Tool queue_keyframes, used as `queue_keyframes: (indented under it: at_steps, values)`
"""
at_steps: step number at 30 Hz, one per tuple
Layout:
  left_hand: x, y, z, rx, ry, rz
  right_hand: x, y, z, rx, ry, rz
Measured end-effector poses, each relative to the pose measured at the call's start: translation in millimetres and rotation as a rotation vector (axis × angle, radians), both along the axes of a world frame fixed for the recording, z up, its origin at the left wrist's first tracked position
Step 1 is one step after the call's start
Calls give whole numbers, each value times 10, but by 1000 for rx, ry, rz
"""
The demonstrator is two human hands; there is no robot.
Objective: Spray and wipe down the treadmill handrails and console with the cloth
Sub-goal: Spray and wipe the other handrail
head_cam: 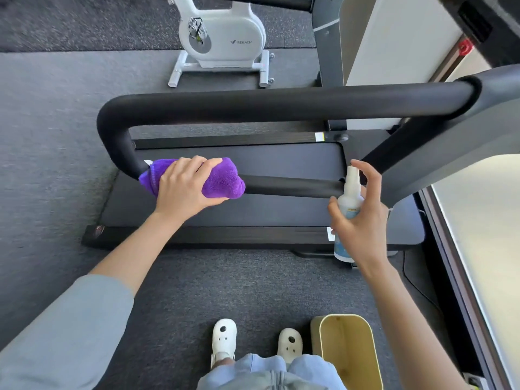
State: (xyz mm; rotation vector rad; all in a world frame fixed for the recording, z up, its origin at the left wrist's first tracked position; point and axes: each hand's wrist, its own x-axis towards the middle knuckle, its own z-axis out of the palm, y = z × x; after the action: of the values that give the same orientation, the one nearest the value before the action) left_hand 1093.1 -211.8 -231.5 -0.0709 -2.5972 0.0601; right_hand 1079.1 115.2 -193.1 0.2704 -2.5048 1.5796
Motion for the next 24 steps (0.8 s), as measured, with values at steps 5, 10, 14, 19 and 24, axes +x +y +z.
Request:
queue_keyframes:
  at_steps: [5,10,14,19,24]
  values:
    - [-53,157,81,79,-51,69,-50,-159,-36,-21,4,4]
    - [-389,751,168,57,-212,39,-3,-42,-64,-15,-11,-23]
    - [-701,1475,71,-5,-300,-65,59,312,-104,-7,4,-113]
    - [-968,2032,-2,-23,-351,-221,136,612,-110,20,20,-172]
    - [-905,1678,39,121,-333,-237,173,550,-35,34,13,-143]
